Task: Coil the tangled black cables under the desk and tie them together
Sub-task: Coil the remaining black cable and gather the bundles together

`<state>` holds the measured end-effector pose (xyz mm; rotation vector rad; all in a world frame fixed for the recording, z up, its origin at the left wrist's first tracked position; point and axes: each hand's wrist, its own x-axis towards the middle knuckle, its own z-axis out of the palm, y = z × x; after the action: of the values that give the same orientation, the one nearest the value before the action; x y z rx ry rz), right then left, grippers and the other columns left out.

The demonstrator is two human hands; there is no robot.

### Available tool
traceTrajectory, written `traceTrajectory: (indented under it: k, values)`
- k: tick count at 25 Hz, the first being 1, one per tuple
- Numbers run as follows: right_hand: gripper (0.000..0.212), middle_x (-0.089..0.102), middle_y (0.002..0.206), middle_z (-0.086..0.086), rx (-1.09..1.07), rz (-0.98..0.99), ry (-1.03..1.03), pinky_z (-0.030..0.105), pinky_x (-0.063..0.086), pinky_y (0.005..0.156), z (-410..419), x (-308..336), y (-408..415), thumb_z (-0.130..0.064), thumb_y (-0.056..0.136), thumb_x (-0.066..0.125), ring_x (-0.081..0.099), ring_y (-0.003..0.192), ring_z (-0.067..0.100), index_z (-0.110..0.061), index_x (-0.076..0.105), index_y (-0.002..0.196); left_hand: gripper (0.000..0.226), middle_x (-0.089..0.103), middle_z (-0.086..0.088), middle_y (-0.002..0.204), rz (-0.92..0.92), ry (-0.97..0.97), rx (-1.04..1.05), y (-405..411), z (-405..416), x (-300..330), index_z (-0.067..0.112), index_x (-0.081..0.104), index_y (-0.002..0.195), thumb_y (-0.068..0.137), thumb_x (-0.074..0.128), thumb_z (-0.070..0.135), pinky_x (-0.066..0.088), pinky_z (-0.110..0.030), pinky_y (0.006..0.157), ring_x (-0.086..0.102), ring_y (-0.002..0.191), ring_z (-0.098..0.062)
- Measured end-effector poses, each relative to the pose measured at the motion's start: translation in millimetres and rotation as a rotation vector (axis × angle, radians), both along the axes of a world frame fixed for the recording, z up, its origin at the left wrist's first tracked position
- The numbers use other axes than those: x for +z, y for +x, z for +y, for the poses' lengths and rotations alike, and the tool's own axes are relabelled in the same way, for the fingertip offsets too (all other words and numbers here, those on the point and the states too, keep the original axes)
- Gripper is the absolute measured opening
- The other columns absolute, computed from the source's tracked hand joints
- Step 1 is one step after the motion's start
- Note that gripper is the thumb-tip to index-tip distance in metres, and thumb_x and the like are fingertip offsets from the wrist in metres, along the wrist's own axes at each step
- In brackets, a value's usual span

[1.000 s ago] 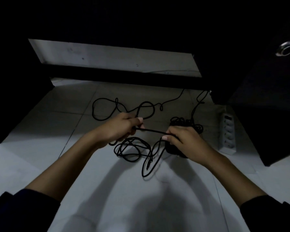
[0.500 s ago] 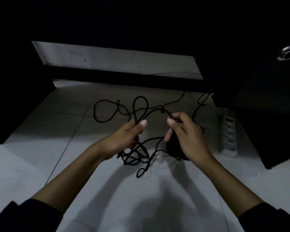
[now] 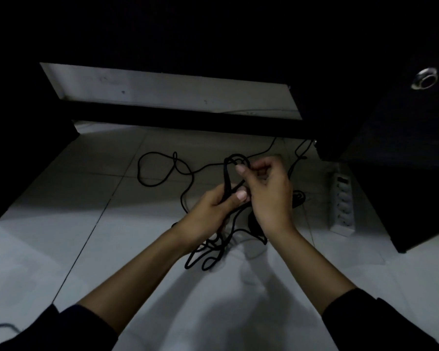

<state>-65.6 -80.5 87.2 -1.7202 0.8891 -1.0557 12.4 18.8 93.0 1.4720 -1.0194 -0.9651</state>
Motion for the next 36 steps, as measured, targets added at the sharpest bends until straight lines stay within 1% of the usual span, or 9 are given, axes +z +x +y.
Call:
traceTrajectory:
  k: [4,5,9,23,28,29,30,32,36]
  values:
    - [0.016,0.059,0.072,-0.007,0.001,-0.046,-0.010,0.011,0.043,0.054,6.2,0.7,-0.5,-0.024,0.091,0.064,0.060,0.063,-0.003,-0.017,0.050,0.087,0.015,0.069,0.000,0.091,0.164,-0.033,0.170,-5.1,-6.2,0.3,0.009,0.061,0.104,0.098,0.052,0.019,0.050,-0.014,0.054,0.062,0.050,-0.002]
    - [0.015,0.060,0.074,-0.006,0.019,-0.058,-0.012,0.011,0.043,0.055,8.9,-0.1,-1.1,-0.024,0.092,0.062,0.060,0.065,-0.002,-0.017,0.050,0.088,0.011,0.068,-0.007,0.100,0.211,-0.054,0.206,-6.4,-7.2,1.8,0.007,0.060,0.100,0.097,0.053,0.015,0.052,-0.015,0.066,0.050,0.084,0.000]
    - [0.017,0.059,0.081,-0.010,0.027,-0.116,0.046,0.011,0.046,0.061,11.5,1.9,-2.6,-0.021,0.091,0.064,0.062,0.069,-0.004,-0.025,0.049,0.087,0.011,0.071,0.001,0.078,0.200,-0.075,0.242,-3.6,-8.7,1.8,0.006,0.064,0.098,0.093,0.059,0.015,0.033,-0.007,0.040,0.044,0.035,0.004]
    - [0.010,0.061,0.087,-0.009,0.282,0.113,-0.039,0.024,0.047,0.066,1.5,-13.0,-27.0,-0.016,0.092,0.060,0.058,0.077,0.007,-0.026,0.061,0.092,0.023,0.055,0.020,0.044,0.225,-0.007,0.325,8.7,-5.8,9.6,0.004,0.066,0.109,0.093,0.059,0.020,0.029,-0.008,0.042,0.048,0.040,0.010]
    - [0.028,0.066,0.092,0.002,0.189,0.250,0.007,0.028,0.057,0.063,-20.4,-18.0,-30.9,-0.003,0.094,0.051,0.062,0.064,0.004,-0.023,0.068,0.083,0.018,0.064,0.021,0.053,0.131,-0.052,0.291,13.8,-3.2,10.7,0.002,0.067,0.106,0.094,0.056,0.011,0.033,-0.039,0.087,0.058,0.054,0.015]
    - [0.036,0.067,0.089,0.004,0.176,0.295,0.026,0.033,0.058,0.067,-23.9,-19.9,-29.4,-0.002,0.094,0.049,0.063,0.064,0.006,-0.026,0.068,0.076,0.018,0.068,0.020,0.059,0.101,-0.059,0.294,14.6,-3.8,11.6,0.003,0.067,0.105,0.094,0.056,0.012,0.047,-0.006,0.083,0.062,0.061,0.015]
    - [0.041,0.066,0.089,0.004,0.181,0.361,0.004,0.035,0.058,0.073,-26.5,-22.8,-28.8,-0.001,0.093,0.047,0.064,0.069,0.010,-0.028,0.068,0.071,0.019,0.071,0.018,0.070,0.077,-0.065,0.301,16.4,-5.2,13.0,0.003,0.067,0.106,0.094,0.056,0.013,0.048,-0.017,0.089,0.063,0.066,0.014]
    - [0.040,0.064,0.094,0.000,0.232,0.464,-0.056,0.017,0.049,0.080,-25.9,-22.9,-31.4,-0.003,0.093,0.048,0.060,0.081,0.009,-0.027,0.070,0.070,0.021,0.037,0.032,0.083,0.030,-0.058,0.306,23.2,-8.3,14.3,0.006,0.066,0.106,0.097,0.052,0.018,0.049,-0.010,0.062,0.060,0.055,0.006]
    - [0.024,0.062,0.104,-0.011,0.417,0.590,-0.131,0.029,0.038,0.094,-15.6,-27.2,-38.0,-0.031,0.095,0.053,0.047,0.105,0.015,-0.022,0.072,0.085,0.020,0.067,0.015,0.070,0.059,-0.092,0.277,35.3,-10.0,7.7,0.014,0.062,0.093,0.100,0.046,0.024,0.028,-0.019,0.048,0.032,0.055,-0.008]
